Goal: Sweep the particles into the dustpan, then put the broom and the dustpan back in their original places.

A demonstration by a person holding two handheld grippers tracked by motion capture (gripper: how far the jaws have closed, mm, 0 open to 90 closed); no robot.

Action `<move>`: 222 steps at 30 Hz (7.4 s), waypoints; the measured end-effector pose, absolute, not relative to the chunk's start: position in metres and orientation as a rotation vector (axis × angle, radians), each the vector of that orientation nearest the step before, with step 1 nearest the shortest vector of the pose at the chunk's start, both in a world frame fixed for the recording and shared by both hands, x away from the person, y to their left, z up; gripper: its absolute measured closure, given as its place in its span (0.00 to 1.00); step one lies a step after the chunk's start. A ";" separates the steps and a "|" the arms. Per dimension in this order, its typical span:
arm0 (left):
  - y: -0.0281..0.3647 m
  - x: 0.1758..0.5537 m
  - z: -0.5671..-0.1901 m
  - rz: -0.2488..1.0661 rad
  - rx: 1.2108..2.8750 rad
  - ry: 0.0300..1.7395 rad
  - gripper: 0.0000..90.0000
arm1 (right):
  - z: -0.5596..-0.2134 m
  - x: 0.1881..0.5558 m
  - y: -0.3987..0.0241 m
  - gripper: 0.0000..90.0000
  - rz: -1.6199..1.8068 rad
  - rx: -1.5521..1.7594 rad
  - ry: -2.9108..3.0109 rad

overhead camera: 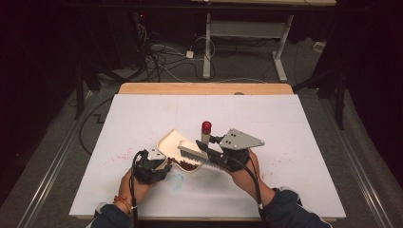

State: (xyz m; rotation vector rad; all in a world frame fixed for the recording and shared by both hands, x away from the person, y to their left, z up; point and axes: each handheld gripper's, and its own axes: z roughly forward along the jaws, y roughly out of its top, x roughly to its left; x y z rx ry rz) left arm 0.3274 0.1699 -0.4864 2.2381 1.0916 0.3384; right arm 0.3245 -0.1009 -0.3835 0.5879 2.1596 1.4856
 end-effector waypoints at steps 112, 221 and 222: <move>0.208 0.294 -0.477 0.605 2.031 0.963 0.24 | -0.430 0.474 -0.257 0.55 0.879 1.191 2.164; 0.200 0.293 -0.486 0.591 2.168 0.897 0.23 | -0.374 0.360 -0.230 0.19 1.244 0.757 1.943; 0.200 0.293 -0.486 0.592 2.169 0.896 0.23 | -0.375 0.359 -0.230 0.19 1.242 0.757 1.945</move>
